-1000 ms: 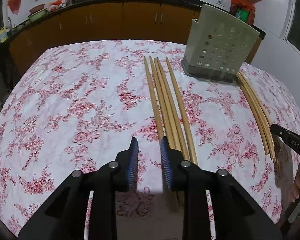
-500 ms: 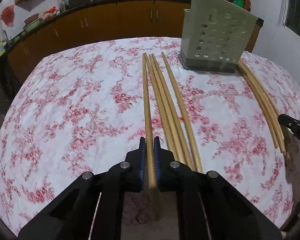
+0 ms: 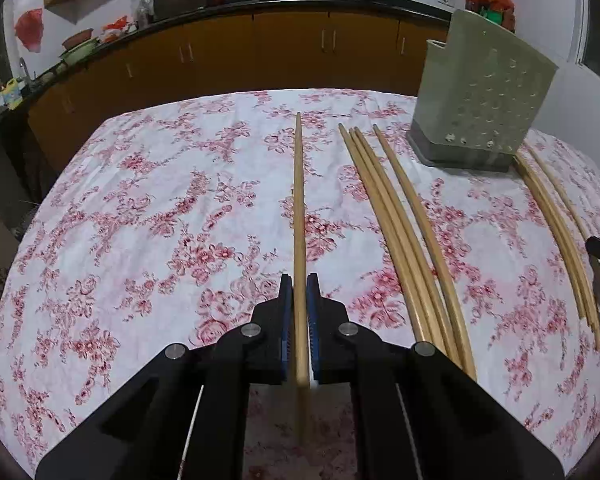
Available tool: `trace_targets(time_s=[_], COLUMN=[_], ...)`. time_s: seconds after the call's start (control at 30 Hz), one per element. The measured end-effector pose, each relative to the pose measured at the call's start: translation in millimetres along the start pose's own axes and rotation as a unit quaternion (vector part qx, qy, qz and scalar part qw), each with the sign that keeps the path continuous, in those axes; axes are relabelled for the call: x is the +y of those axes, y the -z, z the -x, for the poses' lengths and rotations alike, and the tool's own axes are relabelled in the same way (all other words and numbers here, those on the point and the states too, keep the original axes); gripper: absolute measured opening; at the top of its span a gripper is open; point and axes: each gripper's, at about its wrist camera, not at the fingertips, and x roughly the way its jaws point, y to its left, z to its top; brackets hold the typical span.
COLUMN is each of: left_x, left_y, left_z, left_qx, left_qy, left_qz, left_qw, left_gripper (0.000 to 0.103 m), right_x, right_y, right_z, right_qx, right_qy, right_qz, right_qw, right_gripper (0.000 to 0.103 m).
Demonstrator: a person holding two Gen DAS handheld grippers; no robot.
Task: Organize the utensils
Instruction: 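Grasp one wooden chopstick with the left tool while the right tool grasps another, then lift the chopsticks upright over the green holder with both tools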
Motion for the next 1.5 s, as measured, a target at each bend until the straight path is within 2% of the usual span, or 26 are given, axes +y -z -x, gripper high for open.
trace_targets(time_s=[0.33,0.4,0.6,0.73,0.87,0.97,1.17,1.27,1.37,1.5], left_x=[-4.0,-4.5,-0.4,7.0,16.9,23.7,29.1,30.2,24.1,5.5], left_y=[7.7,6.6,-14.7,-36.6,-56.8,-70.9,-89.1,-102.8,-120.5,-140.9], left_z=[6.3,9.9,47.3,74.7,96.3,110.8,120.4,129.1,151.8,187.9], left_qx=[0.0,-0.001,-0.06,-0.104,-0.139,-0.162,-0.184,-0.193,-0.225,-0.274], left_qy=[-0.004,-0.001,0.007,0.017,0.027,0.028,0.017,0.023,0.035,0.065], left_qz=[-0.009,-0.011,-0.007,0.019,0.053,0.069,0.072,0.081,0.078,0.065], left_qw=[0.9999,0.9999,0.9981,0.9943,0.9885,0.984,0.9802,0.9776,0.9705,0.9572], left_gripper=[0.008,0.007,0.007,0.007,0.007,0.007,0.007,0.007,0.007,0.007], right_x=[-0.3,-2.0,-9.7,-15.7,-21.2,-21.3,-22.5,-21.2,-16.6,-2.2], right_y=[1.9,-0.6,-27.1,-45.4,-61.2,-69.1,-83.9,-101.1,-124.6,-151.4], right_z=[4.3,11.5,60.4,93.1,113.6,124.4,129.2,136.3,162.6,205.8], right_qx=[0.0,-0.012,-0.091,-0.145,-0.18,-0.2,-0.211,-0.222,-0.259,-0.317], right_qy=[-0.005,-0.008,-0.01,-0.014,-0.019,-0.019,-0.021,-0.028,-0.047,-0.086], right_qz=[0.003,-0.001,-0.007,-0.016,-0.026,-0.028,-0.031,-0.036,-0.04,-0.038], right_qw=[1.0,1.0,0.996,0.989,0.983,0.979,0.977,0.974,0.964,0.944], right_gripper=[0.008,0.008,0.008,0.008,0.008,0.008,0.008,0.008,0.008,0.008])
